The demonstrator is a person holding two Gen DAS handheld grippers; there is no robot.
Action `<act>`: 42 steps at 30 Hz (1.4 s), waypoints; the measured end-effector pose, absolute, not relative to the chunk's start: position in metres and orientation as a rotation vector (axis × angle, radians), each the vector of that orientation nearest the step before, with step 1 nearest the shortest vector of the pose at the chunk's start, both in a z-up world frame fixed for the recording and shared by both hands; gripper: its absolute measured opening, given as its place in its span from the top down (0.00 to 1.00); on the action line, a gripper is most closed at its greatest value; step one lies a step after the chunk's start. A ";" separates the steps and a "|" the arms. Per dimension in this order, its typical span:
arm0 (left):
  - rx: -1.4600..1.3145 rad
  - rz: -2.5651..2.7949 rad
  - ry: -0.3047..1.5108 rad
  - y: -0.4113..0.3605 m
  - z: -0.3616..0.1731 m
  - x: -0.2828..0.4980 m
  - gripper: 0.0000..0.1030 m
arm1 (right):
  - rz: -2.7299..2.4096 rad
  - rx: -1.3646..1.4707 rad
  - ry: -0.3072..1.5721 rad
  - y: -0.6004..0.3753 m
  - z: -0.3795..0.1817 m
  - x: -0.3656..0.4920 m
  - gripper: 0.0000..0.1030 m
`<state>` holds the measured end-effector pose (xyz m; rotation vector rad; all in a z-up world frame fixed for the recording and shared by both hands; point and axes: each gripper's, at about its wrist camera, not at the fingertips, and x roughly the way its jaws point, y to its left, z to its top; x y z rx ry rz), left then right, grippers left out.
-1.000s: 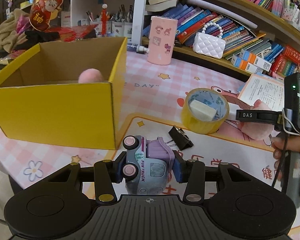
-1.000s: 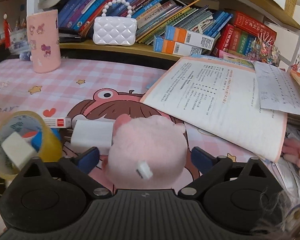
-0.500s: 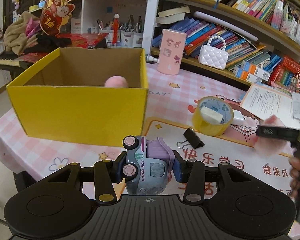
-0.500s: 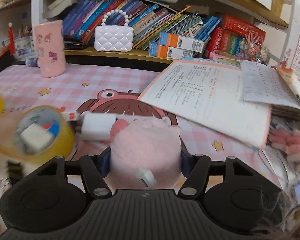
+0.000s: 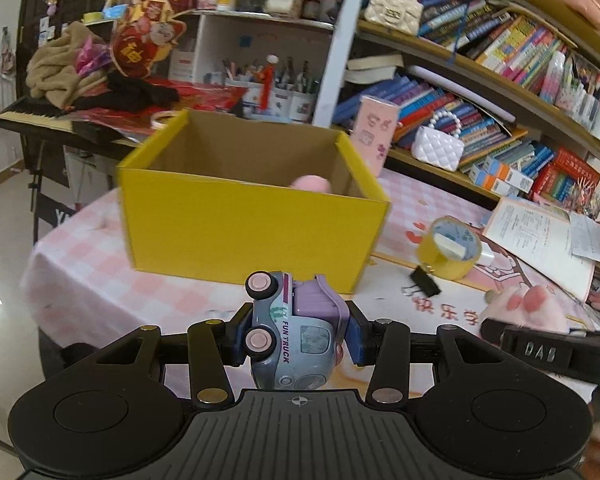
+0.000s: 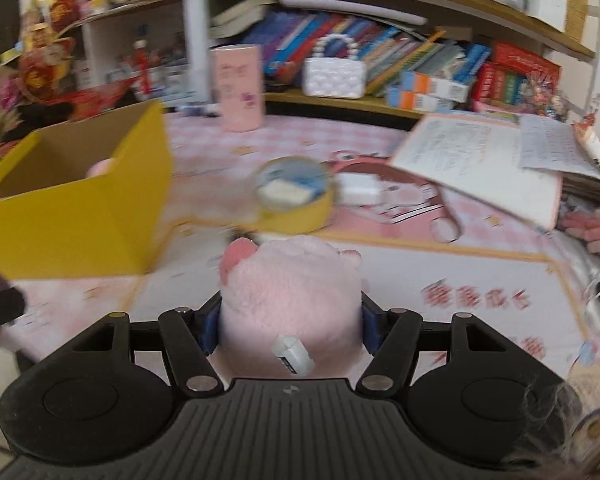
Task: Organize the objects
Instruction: 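Carry the grey truck and pink pig over the yellow box with both grippers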
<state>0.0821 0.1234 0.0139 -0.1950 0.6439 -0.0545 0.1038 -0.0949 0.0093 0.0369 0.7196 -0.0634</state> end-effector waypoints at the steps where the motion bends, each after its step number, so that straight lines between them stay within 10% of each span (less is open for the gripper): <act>1: -0.198 -0.051 0.640 0.132 0.015 0.077 0.57 | -0.047 0.039 0.724 -0.083 0.010 0.098 0.40; 42: -0.209 -0.090 0.481 0.241 0.053 0.039 0.57 | 0.105 -0.030 0.653 0.084 0.041 0.028 0.39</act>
